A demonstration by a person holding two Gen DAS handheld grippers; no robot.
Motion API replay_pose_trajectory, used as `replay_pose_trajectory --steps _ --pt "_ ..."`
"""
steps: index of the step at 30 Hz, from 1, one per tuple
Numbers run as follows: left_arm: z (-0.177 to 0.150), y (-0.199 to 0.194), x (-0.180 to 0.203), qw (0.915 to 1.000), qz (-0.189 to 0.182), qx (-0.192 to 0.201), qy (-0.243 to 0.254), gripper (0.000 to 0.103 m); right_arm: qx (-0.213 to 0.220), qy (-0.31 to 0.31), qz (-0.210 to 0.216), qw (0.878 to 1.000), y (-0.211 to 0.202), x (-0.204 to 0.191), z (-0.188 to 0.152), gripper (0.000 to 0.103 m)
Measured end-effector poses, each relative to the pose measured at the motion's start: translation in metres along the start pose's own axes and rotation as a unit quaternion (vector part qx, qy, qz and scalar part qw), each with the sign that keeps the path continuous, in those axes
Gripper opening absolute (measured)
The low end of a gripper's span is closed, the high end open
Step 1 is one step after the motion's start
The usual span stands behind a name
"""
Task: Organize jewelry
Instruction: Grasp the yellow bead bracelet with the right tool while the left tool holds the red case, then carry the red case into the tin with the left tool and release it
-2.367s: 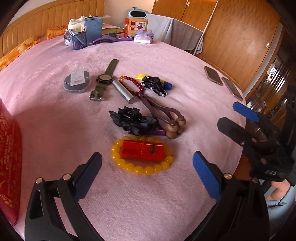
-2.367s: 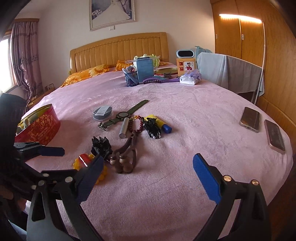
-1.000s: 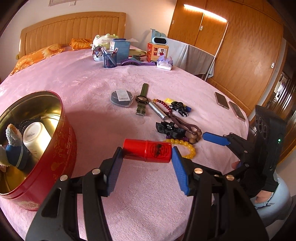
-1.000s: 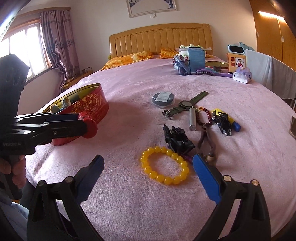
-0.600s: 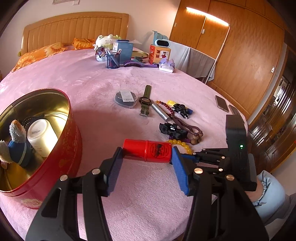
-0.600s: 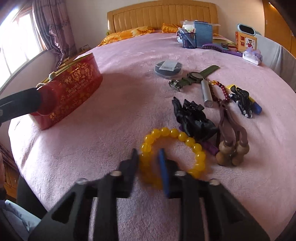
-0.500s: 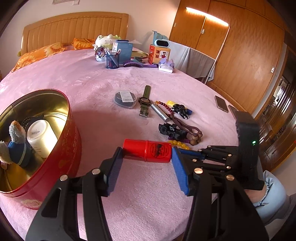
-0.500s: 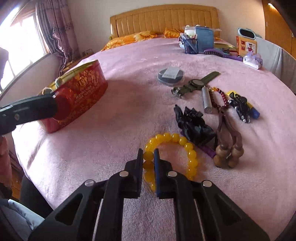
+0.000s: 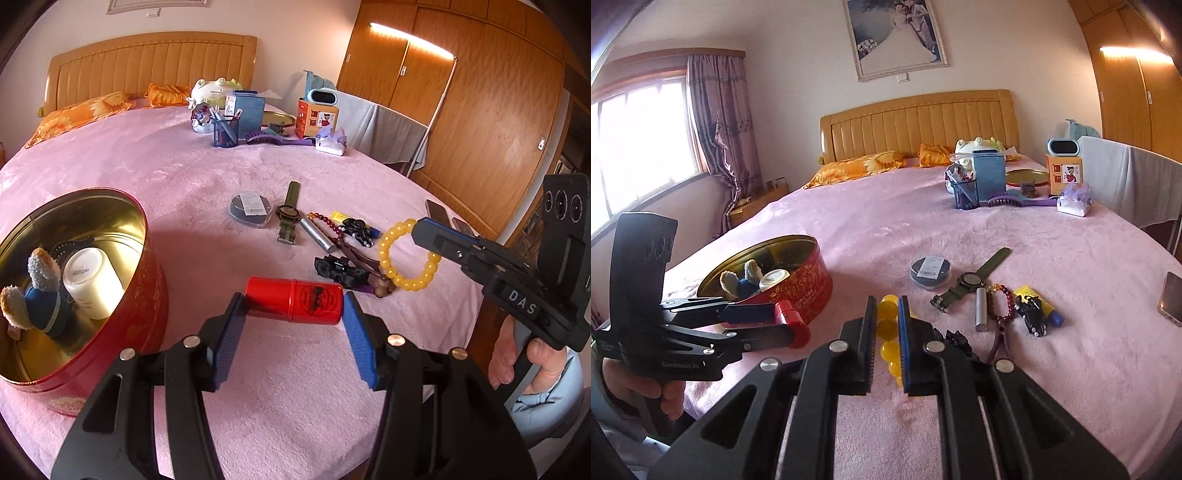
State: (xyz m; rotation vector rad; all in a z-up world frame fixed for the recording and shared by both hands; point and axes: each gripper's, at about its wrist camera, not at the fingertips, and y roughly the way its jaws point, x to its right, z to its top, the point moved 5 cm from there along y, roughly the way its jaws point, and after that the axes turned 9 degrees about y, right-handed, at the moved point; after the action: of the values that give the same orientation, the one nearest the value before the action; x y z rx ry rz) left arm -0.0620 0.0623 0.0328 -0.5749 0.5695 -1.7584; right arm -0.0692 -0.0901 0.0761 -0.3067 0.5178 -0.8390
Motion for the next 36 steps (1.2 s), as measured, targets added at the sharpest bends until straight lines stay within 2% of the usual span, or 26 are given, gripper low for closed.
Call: replay_pose_trajectory --steps 20,26,30,36 --pt "0.0 0.001 0.003 1.0 0.002 -0.009 0.001 0.054 -0.011 0.009 -0.001 1.0 0.003 0.003 -0.008 0.012" --pt "0.002 -0.006 -0.003 1.0 0.003 0.001 -0.003 0.054 -0.016 0.005 -0.005 1.0 0.005 -0.002 -0.01 0.012" --pt "0.004 -0.021 -0.018 0.9996 0.017 0.019 -0.009 0.054 -0.021 0.002 -0.009 1.0 0.009 -0.007 -0.009 0.012" --pt "0.0 -0.054 -0.069 0.9956 0.066 0.049 -0.044 0.054 -0.033 -0.015 -0.002 0.999 0.022 -0.03 -0.009 0.012"
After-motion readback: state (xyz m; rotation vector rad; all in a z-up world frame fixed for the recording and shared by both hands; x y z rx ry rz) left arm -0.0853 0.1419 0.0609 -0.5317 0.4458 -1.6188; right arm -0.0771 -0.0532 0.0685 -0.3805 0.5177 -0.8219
